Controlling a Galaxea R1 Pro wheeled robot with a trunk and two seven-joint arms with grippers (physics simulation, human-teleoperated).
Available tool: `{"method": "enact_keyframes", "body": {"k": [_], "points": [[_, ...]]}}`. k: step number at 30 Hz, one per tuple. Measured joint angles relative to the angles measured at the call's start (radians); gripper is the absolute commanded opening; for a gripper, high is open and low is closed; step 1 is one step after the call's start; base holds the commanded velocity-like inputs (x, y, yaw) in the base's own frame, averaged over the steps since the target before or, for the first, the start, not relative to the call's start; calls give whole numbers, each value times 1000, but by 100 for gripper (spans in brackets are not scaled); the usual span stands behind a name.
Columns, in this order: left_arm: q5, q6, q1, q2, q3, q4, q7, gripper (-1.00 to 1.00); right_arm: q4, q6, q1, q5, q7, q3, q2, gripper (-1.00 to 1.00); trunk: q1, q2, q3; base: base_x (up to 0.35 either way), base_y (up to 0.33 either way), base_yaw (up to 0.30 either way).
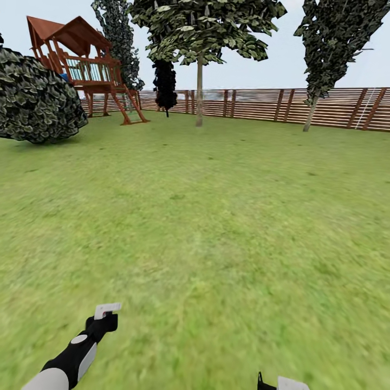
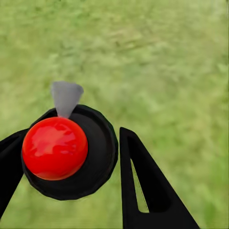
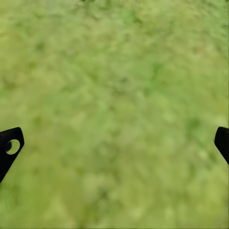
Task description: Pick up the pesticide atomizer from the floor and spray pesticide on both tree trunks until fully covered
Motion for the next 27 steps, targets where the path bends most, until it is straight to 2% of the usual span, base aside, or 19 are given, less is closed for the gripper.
{"method": "enact_keyframes", "body": {"k": [27], "points": [[-1, 0, 0, 0, 0, 0, 0, -100, 0, 0, 0, 0, 0, 0, 0, 100, 0, 0, 0, 340, 0, 0]]}}
